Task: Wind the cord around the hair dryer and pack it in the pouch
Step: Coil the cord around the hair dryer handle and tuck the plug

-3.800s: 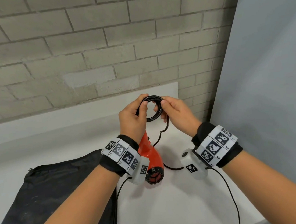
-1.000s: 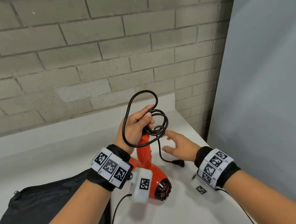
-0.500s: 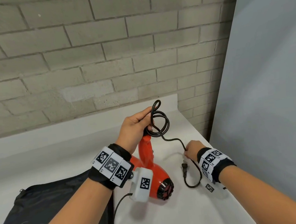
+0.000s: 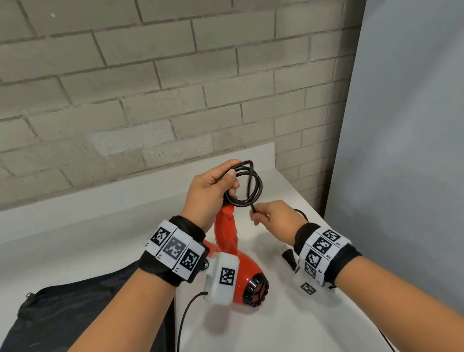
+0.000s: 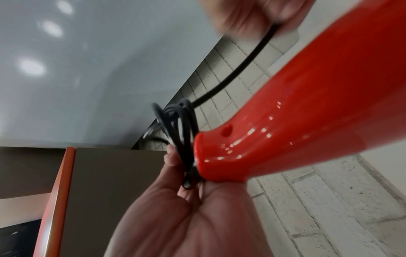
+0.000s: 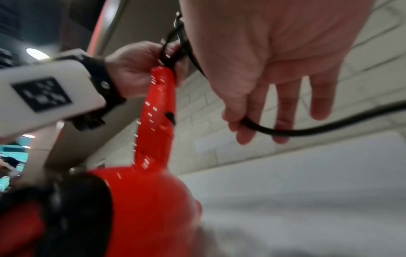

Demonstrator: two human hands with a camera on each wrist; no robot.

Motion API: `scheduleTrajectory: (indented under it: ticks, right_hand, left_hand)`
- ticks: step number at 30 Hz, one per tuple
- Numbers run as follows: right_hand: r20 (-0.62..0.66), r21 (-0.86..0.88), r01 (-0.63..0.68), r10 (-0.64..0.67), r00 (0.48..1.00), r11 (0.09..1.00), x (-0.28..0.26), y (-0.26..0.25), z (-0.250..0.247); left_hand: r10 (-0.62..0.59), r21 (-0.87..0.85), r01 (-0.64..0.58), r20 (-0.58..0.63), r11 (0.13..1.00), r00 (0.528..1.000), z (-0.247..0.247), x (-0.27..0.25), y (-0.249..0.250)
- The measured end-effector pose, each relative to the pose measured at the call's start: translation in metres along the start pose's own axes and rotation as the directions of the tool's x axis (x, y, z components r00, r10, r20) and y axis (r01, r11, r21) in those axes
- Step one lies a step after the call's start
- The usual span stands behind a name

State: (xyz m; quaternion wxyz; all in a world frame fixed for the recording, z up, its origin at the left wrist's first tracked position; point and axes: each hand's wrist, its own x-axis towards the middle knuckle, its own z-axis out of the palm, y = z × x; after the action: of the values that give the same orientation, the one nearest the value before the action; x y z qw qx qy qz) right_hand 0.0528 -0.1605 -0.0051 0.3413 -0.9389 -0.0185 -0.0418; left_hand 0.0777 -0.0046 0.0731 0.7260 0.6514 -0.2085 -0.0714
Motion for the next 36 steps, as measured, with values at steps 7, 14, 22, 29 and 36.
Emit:
scheduleTrajectory:
  ticks: [7,14,22,29,36]
  right_hand:
    - [-0.021,0.104,-0.080,0.082,0.996,0.991,0.004,0.006,-0.011]
    - [-0.217,0.791,0.259,-0.142,0.966,0.554,-0.010,-0.054,-0.045]
    - [-0.207,0.814,0.257,-0.152,0.966,0.521,-0.009,-0.061,-0.042]
    - [-0.190,0.698,0.217,-0.116,0.975,0.682,0.001,-0.051,-0.029]
    - [-0.067,0.851,0.142,-0.164,0.984,0.506,-0.004,-0.037,-0.028]
  left_hand:
    - [0.046,0.047,-0.045,-0.013,0.998,0.999,0.002,0.000,-0.002]
    - [0.074,0.015,-0.074,0.031,0.997,0.997,0.002,0.000,-0.001]
    - [0.024,-0.017,-0.023,0.053,1.000,0.998,-0.002,-0.002,0.001]
    - [0.004,-0.004,-0.004,0.109,1.000,0.994,-0.003,-0.004,0.008]
    - [-0.050,-0.061,0.059,0.141,0.996,0.989,-0.007,-0.005,0.011]
